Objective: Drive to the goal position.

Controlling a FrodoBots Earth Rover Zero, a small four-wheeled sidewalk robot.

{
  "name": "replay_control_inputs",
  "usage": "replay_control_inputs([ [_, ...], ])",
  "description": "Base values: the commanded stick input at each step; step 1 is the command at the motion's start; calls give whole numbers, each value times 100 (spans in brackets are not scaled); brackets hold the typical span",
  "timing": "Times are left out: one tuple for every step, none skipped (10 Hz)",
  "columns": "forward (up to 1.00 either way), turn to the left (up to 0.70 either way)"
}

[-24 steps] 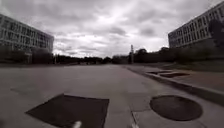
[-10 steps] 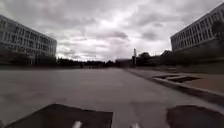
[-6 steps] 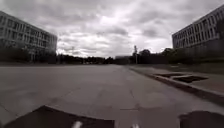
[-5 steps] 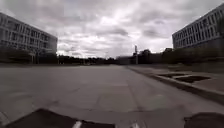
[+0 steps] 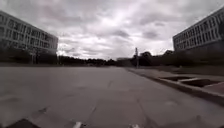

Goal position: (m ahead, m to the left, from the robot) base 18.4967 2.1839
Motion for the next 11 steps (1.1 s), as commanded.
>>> replay_control_inputs([
  [70, 0],
  [70, 0],
  [70, 0],
  [70, 0],
  [70, 0],
  [70, 0],
  [70, 0],
  [70, 0],
  [70, 0],
  [70, 0],
  [70, 0],
])
